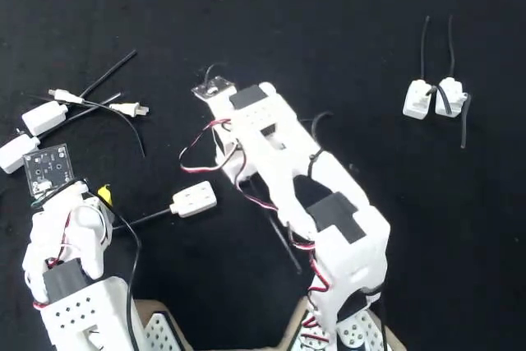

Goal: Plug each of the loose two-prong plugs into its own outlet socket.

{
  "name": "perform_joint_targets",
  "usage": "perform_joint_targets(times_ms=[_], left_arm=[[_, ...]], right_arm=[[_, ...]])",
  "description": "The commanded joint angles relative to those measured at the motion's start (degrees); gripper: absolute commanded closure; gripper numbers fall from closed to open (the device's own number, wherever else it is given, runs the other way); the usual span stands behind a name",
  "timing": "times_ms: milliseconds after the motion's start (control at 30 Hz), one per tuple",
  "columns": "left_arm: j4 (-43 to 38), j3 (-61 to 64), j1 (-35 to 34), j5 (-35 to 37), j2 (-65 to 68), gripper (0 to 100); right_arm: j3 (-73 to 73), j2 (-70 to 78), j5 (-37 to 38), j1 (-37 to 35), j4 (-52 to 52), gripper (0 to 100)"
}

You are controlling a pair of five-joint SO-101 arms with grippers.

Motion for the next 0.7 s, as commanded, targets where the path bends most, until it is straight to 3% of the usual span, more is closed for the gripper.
perform_joint_targets(times_ms=[0, 667], left_arm=[[-0.1, -0.7, 0.0, -0.4, -0.5, 78], [-0.1, -0.7, 0.0, -0.4, -0.5, 78]], right_arm=[[-1.0, 0.5, 0.5, 0.2, -2.4, 88.5], [-9.5, 2.3, -0.6, -2.4, -0.4, 89.0]])
